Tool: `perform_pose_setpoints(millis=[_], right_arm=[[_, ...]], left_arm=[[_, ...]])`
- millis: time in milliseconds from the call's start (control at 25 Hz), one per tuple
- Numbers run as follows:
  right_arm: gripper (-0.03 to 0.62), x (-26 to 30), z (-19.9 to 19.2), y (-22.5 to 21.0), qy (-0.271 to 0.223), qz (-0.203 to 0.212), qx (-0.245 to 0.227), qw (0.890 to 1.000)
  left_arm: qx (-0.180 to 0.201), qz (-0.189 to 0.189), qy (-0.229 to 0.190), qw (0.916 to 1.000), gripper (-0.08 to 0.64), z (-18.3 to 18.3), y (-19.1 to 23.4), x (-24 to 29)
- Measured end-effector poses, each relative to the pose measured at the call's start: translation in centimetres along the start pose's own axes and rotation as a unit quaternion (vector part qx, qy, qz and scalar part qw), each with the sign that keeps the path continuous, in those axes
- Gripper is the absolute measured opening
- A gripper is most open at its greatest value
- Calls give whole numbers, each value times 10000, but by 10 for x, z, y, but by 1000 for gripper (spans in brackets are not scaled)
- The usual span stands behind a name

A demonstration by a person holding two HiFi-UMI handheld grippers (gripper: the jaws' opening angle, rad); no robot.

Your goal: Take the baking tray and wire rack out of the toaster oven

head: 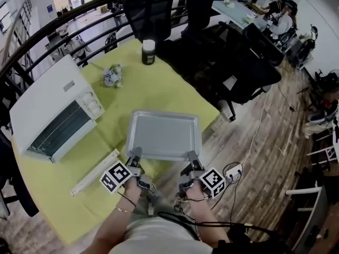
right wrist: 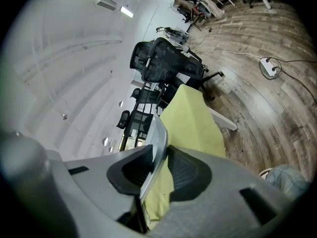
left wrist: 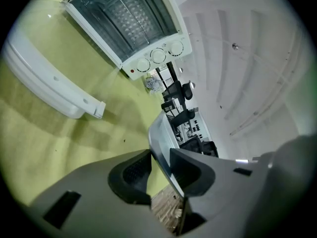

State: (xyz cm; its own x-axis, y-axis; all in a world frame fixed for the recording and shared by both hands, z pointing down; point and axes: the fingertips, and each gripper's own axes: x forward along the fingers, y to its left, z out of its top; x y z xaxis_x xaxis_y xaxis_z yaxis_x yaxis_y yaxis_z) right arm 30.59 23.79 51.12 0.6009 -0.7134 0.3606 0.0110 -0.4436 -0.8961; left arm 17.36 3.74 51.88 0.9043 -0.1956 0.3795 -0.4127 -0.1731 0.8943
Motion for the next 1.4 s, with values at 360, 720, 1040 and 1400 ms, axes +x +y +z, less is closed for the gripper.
perform_pose_setpoints(millis=[360,720,1040,1400], right_arm=[[91,34,14,-6,-65,-31,121,9999],[91,102,13,6,34,107,114,9999],[91,148,11,6,63,72,221,9997],[91,190,10,5,76,69,216,9997]], left_arm=[[105,81,160,9998,110,10,-2,40],[106,177,-46,9998,110,52,4,86],[-66,320,-224,9992,110,77,16,116],[-163,374,-279,9988,110,99,29,147]])
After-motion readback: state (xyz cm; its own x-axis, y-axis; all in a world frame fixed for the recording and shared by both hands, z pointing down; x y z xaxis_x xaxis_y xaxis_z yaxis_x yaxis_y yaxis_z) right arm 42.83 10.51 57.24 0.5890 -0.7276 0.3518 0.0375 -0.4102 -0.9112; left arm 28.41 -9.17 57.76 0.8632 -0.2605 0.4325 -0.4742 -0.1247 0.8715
